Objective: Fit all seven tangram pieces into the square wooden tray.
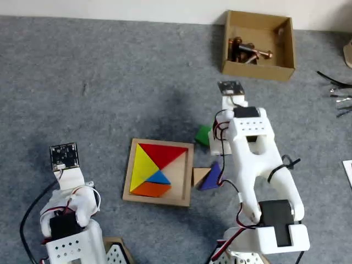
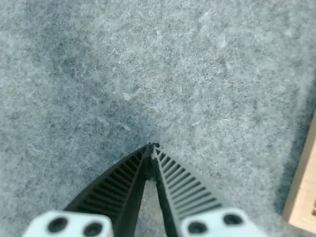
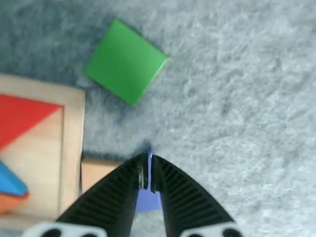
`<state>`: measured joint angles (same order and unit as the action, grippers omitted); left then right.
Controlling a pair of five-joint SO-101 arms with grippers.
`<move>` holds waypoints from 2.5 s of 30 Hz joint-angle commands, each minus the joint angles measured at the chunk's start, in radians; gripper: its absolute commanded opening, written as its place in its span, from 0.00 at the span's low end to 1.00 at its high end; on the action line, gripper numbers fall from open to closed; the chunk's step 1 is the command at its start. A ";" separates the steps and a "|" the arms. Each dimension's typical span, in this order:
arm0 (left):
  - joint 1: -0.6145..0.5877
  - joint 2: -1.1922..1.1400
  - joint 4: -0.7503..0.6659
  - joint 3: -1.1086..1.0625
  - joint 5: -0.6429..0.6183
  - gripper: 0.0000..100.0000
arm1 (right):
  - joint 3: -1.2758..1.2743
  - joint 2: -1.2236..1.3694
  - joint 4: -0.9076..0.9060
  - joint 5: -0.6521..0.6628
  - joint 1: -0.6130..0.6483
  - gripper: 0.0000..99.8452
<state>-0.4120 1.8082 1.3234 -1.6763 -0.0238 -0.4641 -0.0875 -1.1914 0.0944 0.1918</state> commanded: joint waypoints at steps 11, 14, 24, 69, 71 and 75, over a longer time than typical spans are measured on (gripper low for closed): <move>-0.013 0.005 0.003 -0.019 -0.011 0.01 | 0.058 -0.018 -0.056 0.195 0.016 0.02; -0.013 0.005 0.003 -0.019 -0.011 0.01 | 0.062 -0.018 -0.111 0.201 0.067 0.02; -0.013 0.005 0.003 -0.019 -0.011 0.01 | 0.122 -0.002 -0.047 0.204 0.094 0.08; -0.013 0.005 0.003 -0.019 -0.011 0.01 | 0.476 0.456 -0.064 0.724 0.130 0.28; -0.013 0.005 0.003 -0.019 -0.011 0.01 | 0.476 0.478 -0.064 0.724 0.131 0.28; -0.013 0.005 0.003 -0.019 -0.011 0.01 | 0.475 0.495 -0.041 0.724 0.139 0.28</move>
<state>-0.4120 1.8082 1.3234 -1.6763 -0.0238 -0.0084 0.4281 -1.2528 0.8094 0.3145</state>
